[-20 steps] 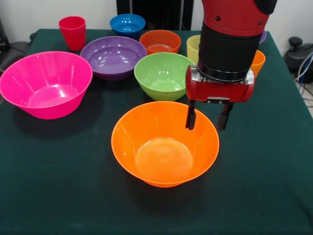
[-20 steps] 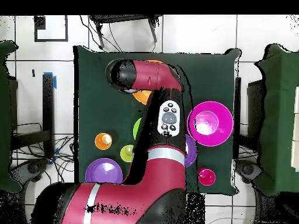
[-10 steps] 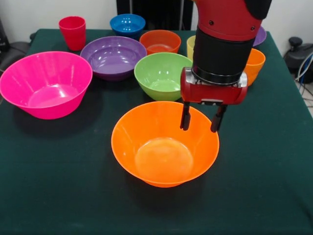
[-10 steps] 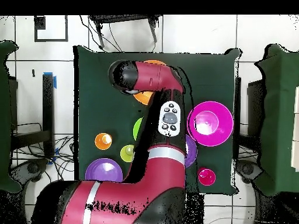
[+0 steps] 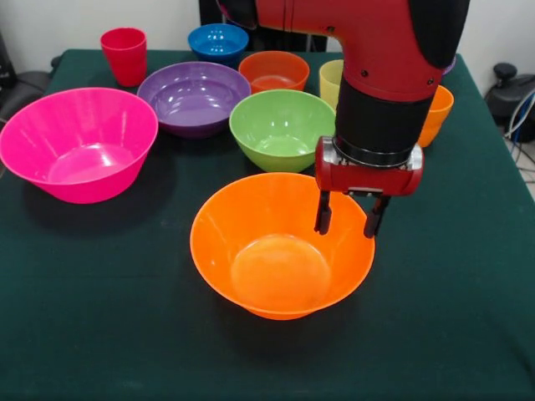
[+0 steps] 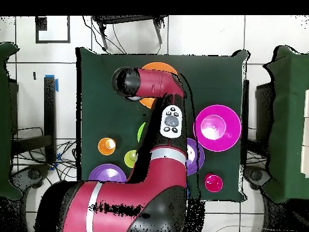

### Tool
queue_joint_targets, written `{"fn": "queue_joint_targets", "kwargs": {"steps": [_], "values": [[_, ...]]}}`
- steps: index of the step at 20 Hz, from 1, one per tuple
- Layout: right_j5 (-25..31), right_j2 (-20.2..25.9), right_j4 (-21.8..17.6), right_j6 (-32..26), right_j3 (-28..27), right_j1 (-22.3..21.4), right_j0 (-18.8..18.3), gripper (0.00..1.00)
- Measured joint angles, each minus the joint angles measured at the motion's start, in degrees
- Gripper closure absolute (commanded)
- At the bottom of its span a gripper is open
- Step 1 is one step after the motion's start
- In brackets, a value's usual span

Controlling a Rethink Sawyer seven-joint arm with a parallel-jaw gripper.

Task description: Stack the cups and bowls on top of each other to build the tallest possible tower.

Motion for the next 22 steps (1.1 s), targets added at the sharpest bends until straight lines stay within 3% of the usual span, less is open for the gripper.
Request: {"fn": "queue_joint_targets", "kwargs": {"steps": [22], "values": [[-0.1, -0.6, 0.5, 3.3, 0.0, 0.1, 0.7, 0.00]]}}
